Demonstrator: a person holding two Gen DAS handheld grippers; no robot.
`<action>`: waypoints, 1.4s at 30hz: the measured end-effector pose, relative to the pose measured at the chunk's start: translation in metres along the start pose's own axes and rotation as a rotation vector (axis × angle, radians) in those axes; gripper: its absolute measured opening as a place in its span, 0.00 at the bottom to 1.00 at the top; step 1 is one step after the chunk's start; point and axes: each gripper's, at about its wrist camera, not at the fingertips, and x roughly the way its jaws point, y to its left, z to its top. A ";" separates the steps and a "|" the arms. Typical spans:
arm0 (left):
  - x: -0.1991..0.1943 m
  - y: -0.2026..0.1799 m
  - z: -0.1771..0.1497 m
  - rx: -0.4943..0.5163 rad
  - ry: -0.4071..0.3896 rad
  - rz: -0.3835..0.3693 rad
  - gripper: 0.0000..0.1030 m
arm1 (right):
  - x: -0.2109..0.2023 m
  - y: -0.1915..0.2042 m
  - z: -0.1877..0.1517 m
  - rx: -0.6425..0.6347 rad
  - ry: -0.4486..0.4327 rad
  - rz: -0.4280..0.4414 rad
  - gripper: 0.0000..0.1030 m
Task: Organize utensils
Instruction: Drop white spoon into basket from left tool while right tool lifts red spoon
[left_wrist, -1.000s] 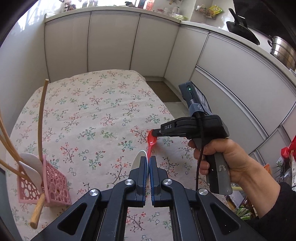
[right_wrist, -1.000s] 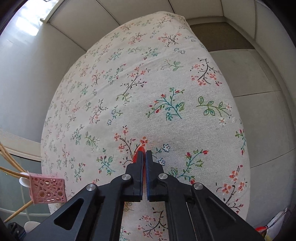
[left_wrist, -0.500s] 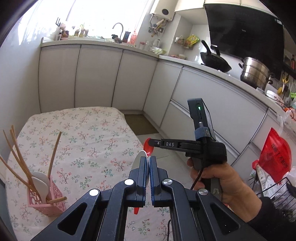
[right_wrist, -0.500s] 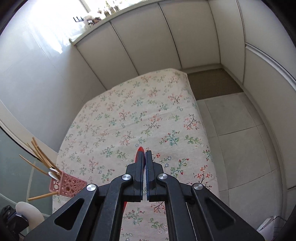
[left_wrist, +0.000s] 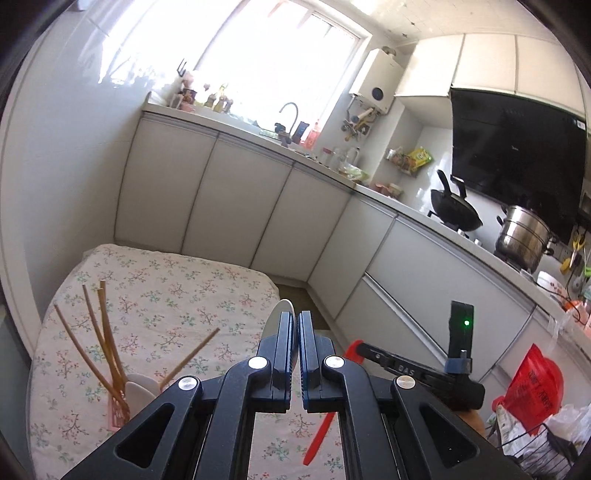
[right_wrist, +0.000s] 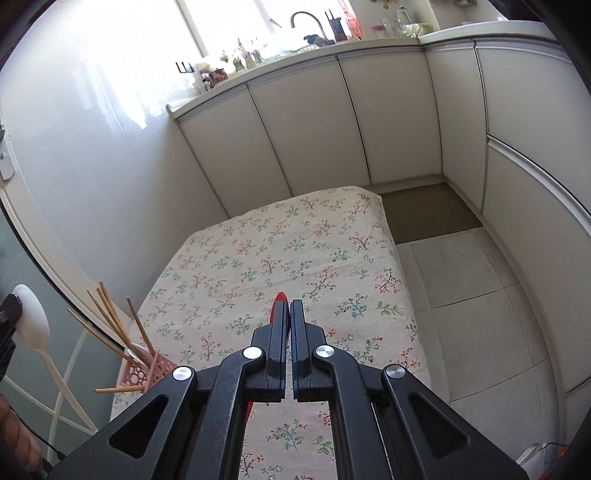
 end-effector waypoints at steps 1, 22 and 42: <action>0.000 0.008 0.000 -0.009 -0.009 0.015 0.03 | -0.001 0.000 0.000 0.000 -0.003 0.000 0.01; 0.077 0.115 -0.023 0.011 -0.067 0.119 0.03 | 0.024 0.022 -0.007 -0.012 0.039 0.014 0.01; 0.040 0.127 -0.030 -0.083 0.181 0.248 0.42 | 0.001 0.052 0.004 -0.041 -0.037 0.075 0.01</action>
